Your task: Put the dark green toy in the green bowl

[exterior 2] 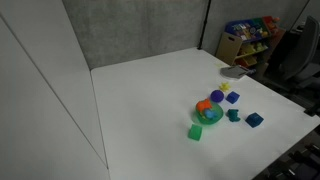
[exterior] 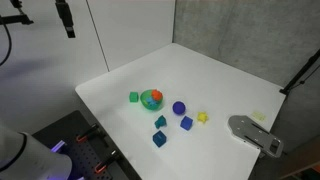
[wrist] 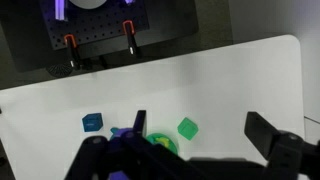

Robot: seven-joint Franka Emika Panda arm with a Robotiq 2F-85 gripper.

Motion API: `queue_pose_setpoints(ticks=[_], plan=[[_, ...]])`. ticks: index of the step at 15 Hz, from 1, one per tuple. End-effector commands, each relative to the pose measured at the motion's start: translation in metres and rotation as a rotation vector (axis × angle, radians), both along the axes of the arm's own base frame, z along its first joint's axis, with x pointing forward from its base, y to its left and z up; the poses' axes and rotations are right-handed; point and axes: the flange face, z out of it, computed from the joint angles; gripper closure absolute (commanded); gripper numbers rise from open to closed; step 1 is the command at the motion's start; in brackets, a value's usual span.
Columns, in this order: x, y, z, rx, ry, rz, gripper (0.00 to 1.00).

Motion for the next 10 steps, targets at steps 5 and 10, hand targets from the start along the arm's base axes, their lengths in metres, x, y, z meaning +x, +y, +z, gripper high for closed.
queue_pose_setpoints(ticks=[5, 10], plan=[[0.006, -0.002, 0.002, -0.005, -0.013, -0.013, 0.0], [0.029, -0.006, -0.008, -0.005, -0.047, -0.042, 0.0]])
